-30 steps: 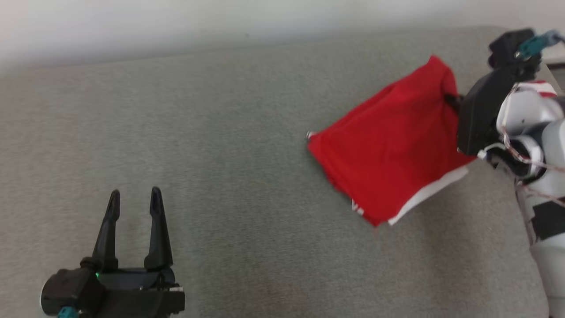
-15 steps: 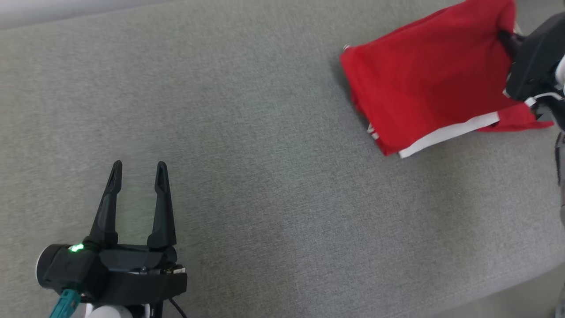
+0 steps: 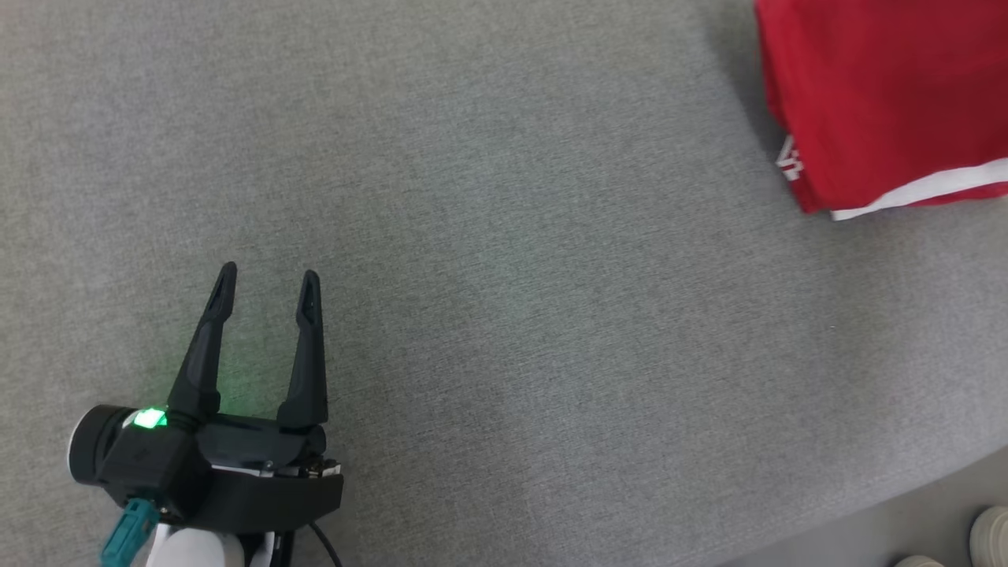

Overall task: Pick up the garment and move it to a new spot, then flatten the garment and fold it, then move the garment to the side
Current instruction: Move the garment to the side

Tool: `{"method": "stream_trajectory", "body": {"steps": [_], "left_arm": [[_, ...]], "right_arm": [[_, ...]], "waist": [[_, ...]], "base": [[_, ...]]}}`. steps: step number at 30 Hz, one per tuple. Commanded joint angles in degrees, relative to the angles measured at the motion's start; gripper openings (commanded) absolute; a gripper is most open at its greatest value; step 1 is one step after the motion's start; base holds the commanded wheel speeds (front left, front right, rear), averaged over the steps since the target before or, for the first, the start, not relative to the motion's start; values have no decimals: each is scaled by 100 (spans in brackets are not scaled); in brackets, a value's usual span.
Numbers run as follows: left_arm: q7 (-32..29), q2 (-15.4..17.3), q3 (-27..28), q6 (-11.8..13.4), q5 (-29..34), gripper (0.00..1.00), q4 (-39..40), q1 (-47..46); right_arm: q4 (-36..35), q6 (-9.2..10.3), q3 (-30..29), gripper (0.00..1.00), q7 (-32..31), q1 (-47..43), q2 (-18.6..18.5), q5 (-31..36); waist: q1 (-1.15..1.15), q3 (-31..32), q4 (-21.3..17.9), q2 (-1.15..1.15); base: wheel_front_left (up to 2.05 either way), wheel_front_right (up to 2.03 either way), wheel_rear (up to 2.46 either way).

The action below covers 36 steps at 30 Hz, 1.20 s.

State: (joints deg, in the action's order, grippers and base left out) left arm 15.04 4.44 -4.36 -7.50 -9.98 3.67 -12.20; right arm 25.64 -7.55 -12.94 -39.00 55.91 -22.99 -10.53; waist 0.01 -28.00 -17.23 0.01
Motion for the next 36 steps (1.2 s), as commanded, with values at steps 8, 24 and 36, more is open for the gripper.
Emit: {"method": "stream_trajectory", "body": {"steps": [8,24,36], "left_arm": [[14,261,-153,4,12,100,131,-168],[14,451,-267,8,-47,100,202,-365],[13,143,299,16,-90,100,30,177]], "right_arm": [[124,17,-338,0,1023,-206,-224,795],[528,17,-536,100,2387,-357,220,1218],[-4,17,229,100,3119,-1333,239,86]], "waist": [[-1,-395,231,-1],[-1,-410,258,-1],[-1,579,525,-1]], "base": [[0,0,0],[0,0,0],[0,0,0]]}}
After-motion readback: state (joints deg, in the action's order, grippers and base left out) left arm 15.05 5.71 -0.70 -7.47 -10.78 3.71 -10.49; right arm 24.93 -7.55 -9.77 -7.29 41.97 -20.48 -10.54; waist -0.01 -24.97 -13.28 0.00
